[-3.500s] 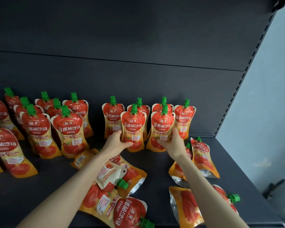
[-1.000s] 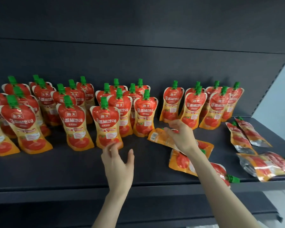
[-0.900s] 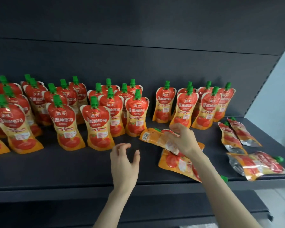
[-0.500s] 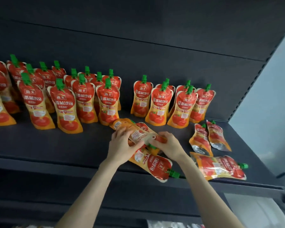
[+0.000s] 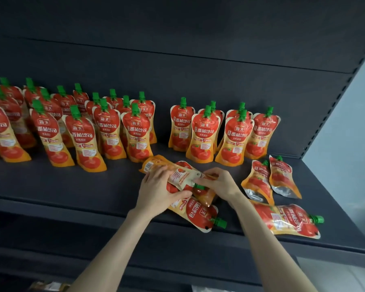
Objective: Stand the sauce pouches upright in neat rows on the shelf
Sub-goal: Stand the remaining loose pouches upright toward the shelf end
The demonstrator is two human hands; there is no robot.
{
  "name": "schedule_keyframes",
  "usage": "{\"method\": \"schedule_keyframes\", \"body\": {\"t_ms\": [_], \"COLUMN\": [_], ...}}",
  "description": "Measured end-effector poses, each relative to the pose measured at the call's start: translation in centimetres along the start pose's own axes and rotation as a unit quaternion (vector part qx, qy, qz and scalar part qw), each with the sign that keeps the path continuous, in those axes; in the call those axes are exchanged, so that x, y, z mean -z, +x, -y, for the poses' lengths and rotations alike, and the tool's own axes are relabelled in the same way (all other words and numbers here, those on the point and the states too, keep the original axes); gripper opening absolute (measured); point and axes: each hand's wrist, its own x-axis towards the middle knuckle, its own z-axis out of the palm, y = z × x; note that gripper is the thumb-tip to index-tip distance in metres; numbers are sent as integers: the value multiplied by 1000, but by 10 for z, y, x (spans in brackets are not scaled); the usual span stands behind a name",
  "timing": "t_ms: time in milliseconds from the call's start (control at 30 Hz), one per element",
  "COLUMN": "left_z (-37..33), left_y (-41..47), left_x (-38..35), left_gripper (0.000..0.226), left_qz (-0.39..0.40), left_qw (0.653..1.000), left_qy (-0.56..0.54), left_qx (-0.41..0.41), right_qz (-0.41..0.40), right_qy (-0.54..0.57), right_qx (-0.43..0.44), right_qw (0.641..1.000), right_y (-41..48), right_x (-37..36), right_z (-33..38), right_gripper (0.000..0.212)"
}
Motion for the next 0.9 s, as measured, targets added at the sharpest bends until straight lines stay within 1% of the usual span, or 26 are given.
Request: {"method": "schedule_keyframes", "body": {"t_ms": [100,200,300,333,400,467,500,567,633,800,900], "left_z": [-1,-5,-7,-8,-9,-10,-10,-11,-13,-18,-20], "left_y": [-1,-4,-5,-5,-6,-6,-6,-4,-2,9,20], "left_x": [-6,-9,-9,-9,-11,-13,-12,-12,-10,6,20], "left_gripper": [92,81,76,76,76,73,72,67,60,39,40], "left_qz": [-44,-79,-85,-81,-77,-84,-90,-111,-145,-227,-259], "left_qw": [998,993,990,988,984,981,980,979,976,959,950], "left_qy": [34,72,106,117,141,155,152,135,106,-6,-57], "left_qx": [-21,-38,-49,-54,-72,-84,-90,-106,-121,-168,-166], "right_qz": [0,7,16,13,-10,-50,-67,-93,-108,-142,-139], "right_qy": [-4,19,39,44,57,66,67,61,70,123,184], "right_qx": [3,18,38,44,63,82,87,85,80,79,80], "right_qw": [1000,1000,998,998,996,993,992,990,989,979,970], "right_y": [3,6,2,0,-8,-12,-13,-15,-15,-15,-17], "right_x": [6,14,19,19,19,21,23,26,28,34,38], "right_z": [2,5,7,7,6,3,1,-1,-3,-9,-10], "right_gripper": [58,58,57,51,29,19,19,29,32,24,11]}}
